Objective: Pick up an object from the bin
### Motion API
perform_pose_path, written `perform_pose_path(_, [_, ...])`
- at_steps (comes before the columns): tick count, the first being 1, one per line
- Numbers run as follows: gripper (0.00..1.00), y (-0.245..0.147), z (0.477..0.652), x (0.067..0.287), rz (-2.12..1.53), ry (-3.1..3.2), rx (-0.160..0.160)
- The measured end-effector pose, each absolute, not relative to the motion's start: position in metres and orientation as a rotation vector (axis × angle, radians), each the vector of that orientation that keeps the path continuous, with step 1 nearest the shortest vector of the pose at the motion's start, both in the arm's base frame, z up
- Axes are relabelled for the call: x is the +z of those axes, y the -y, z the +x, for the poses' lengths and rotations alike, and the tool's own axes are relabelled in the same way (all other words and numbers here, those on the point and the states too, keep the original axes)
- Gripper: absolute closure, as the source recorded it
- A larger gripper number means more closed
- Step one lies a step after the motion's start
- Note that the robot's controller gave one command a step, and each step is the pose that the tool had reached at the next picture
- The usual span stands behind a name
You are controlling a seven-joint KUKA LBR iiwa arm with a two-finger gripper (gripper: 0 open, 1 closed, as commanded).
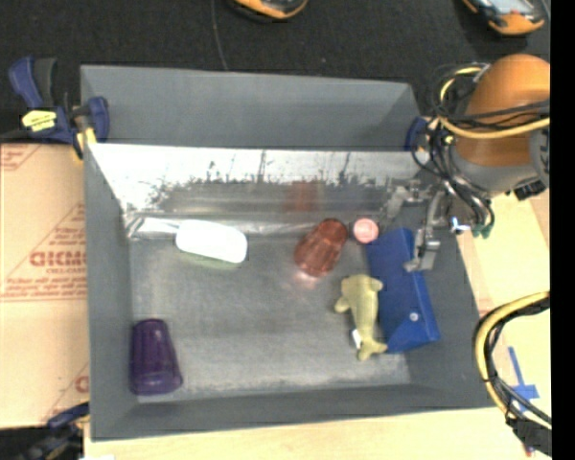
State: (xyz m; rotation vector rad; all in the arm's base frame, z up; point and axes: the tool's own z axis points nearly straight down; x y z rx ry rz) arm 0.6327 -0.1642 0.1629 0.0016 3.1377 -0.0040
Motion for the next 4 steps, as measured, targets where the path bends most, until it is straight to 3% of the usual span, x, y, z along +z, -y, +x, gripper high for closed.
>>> perform_pose_path(1, [0.00, 0.117, 0.579, 0.092, 0.001, -3.135, -0.006])
perform_pose_path(2, [0.00, 0.101, 0.563, 0.068, 0.068, -3.137, -0.001])
perform_pose_path(3, [1.00, 0.143, 0.544, 0.070, -0.148, -3.141, 0.005])
perform_pose_path(4, [1.00, 0.143, 0.544, 0.070, -0.149, -3.140, 0.005])
